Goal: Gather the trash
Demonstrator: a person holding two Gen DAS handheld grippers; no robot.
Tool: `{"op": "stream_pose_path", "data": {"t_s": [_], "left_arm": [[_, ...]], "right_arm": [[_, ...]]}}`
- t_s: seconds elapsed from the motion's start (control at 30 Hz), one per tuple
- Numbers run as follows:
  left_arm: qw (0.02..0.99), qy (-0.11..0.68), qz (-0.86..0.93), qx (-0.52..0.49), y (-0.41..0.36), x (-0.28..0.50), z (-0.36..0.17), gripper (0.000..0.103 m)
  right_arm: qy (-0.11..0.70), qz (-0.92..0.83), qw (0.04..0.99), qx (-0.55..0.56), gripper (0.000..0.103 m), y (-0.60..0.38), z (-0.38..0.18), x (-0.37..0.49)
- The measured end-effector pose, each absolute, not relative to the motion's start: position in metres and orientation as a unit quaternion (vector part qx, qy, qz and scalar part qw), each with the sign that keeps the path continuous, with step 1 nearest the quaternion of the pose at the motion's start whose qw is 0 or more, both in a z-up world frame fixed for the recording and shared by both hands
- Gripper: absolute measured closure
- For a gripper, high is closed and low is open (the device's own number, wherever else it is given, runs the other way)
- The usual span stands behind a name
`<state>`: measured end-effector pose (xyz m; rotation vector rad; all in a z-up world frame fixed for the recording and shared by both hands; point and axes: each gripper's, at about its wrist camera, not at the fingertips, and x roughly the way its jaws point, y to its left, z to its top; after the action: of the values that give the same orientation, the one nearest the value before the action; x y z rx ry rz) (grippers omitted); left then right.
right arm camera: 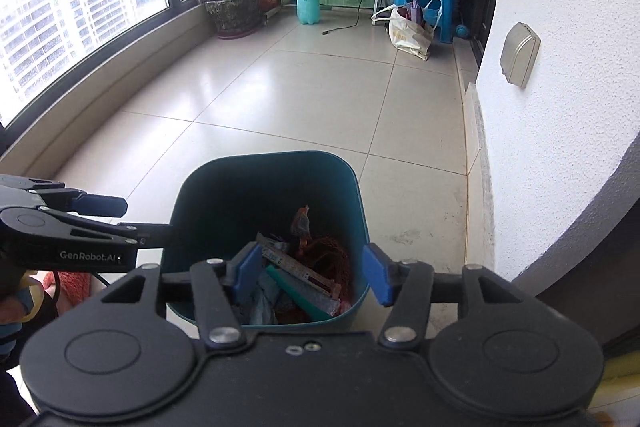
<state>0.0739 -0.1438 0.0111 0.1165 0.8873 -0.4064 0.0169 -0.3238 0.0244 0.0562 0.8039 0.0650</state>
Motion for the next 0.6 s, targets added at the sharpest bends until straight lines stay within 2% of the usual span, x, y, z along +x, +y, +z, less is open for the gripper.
{"op": "stream_pose_path", "data": {"t_s": [0.17, 0.23, 0.3, 0.37, 0.43, 0.5, 0.6], "left_arm": [[0.891, 0.406, -0.2, 0.045, -0.125, 0.053, 0.026, 0.032], [0.893, 0.402, -0.199, 0.045, -0.12, 0.046, 0.031, 0.029], [0.897, 0.394, -0.195, 0.047, -0.113, 0.037, 0.034, 0.027], [0.901, 0.387, -0.189, 0.048, -0.108, 0.031, 0.036, 0.026], [0.902, 0.386, -0.188, 0.045, -0.104, 0.025, 0.037, 0.021], [0.904, 0.384, -0.185, 0.043, -0.101, 0.02, 0.037, 0.02], [0.904, 0.381, -0.188, 0.044, -0.098, 0.013, 0.034, 0.02]], "right_arm": [[0.371, 0.032, 0.928, 0.028, 0.033, -0.305, 0.028, -0.007], [0.349, 0.029, 0.936, 0.021, 0.027, -0.298, 0.032, -0.014], [0.327, 0.033, 0.944, 0.028, 0.016, -0.292, 0.034, -0.023], [0.318, 0.043, 0.947, 0.029, 0.014, -0.286, 0.034, -0.029], [0.306, 0.045, 0.951, 0.024, 0.009, -0.28, 0.033, -0.035], [0.288, 0.05, 0.956, 0.021, 0.001, -0.274, 0.033, -0.042], [0.265, 0.048, 0.963, 0.021, 0.0, -0.269, 0.03, -0.051]]}}
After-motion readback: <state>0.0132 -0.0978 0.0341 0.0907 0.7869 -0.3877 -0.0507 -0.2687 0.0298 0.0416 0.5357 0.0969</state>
